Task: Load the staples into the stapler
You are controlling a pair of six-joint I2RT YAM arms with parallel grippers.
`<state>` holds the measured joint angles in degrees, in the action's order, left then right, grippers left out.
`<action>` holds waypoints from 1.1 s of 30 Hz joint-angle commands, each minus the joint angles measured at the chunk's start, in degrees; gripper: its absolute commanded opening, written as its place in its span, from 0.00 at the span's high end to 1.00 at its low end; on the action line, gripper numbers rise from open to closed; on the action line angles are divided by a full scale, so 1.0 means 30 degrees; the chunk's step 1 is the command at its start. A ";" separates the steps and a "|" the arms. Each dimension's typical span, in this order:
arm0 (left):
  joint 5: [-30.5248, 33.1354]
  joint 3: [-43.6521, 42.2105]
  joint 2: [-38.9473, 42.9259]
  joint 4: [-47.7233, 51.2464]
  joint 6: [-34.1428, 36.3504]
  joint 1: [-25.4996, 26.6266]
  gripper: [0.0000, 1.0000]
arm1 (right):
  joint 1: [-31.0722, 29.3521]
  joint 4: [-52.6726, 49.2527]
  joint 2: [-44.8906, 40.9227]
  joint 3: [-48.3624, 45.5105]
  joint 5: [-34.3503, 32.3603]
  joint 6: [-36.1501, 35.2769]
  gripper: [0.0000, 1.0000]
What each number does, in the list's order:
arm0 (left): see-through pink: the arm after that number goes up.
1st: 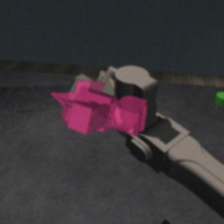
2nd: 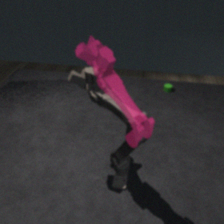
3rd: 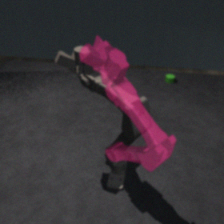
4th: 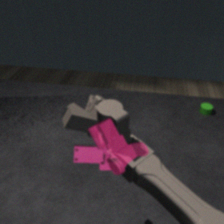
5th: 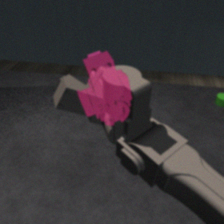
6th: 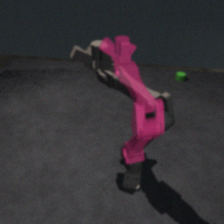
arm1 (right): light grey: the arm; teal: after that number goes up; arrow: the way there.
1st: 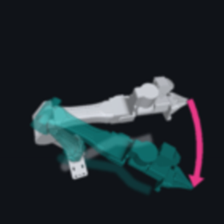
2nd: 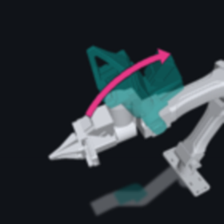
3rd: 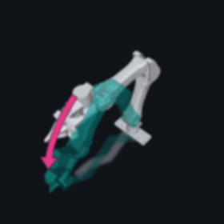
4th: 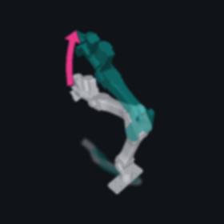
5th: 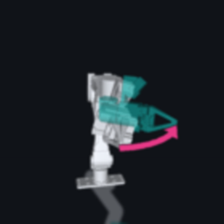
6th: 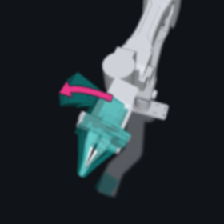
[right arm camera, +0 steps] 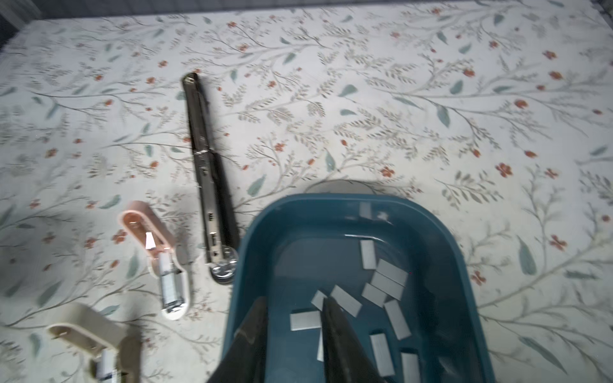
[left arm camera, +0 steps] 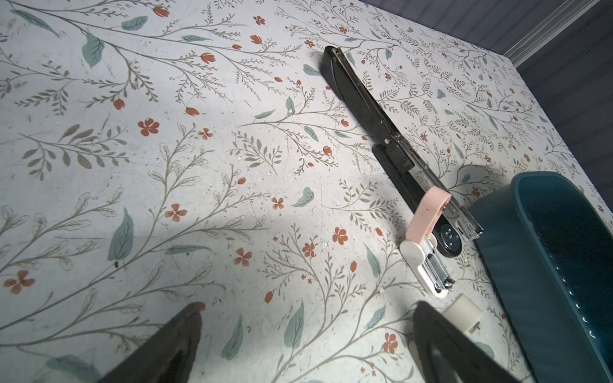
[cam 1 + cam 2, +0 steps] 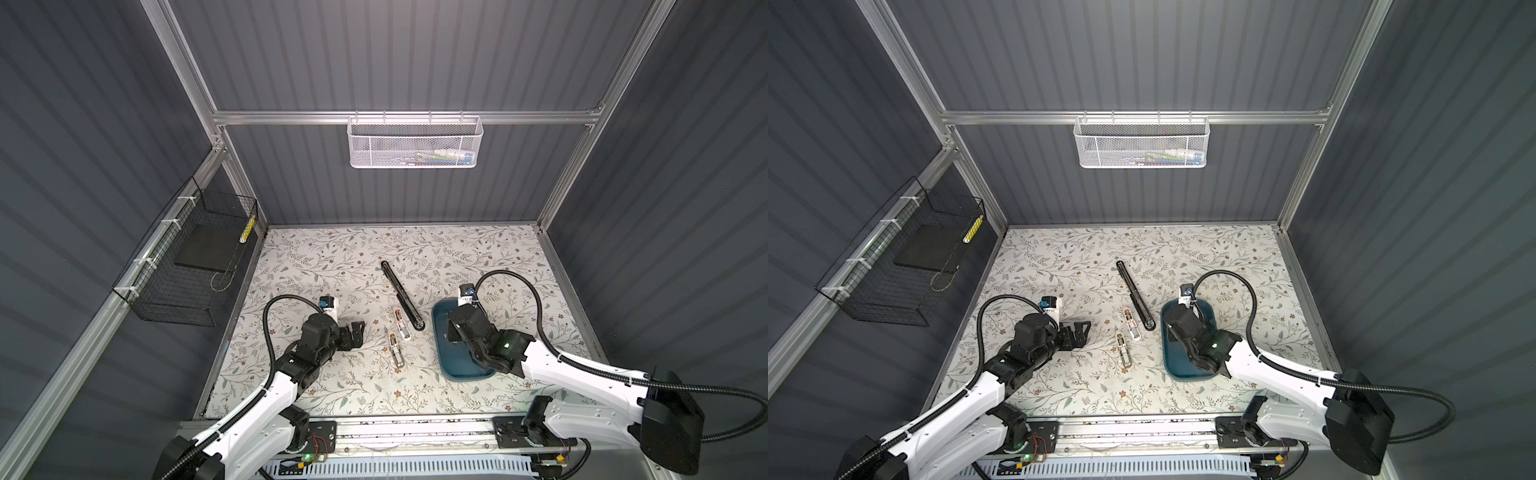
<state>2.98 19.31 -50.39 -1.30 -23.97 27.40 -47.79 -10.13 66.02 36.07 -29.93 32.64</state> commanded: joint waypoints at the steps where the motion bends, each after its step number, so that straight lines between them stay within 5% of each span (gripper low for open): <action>1: -0.0042 -0.0052 -0.0077 -0.0204 0.0123 0.0096 0.00 | 0.1290 -0.0880 0.0585 -0.0588 0.0931 0.1043 0.69; 16: 0.0031 0.0038 -0.0341 -0.0193 0.0096 0.0097 0.00 | 0.5286 0.1342 0.6502 0.1178 0.4484 -0.0029 0.67; 33: 0.0090 0.0067 -0.0399 -0.0198 0.0137 0.0125 0.00 | 0.5966 0.1273 0.9373 0.2704 0.3929 -0.0929 0.70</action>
<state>3.01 19.31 -51.29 -1.30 -23.97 27.44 -30.33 -5.56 92.68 43.05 -17.34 30.74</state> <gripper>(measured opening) 0.997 0.299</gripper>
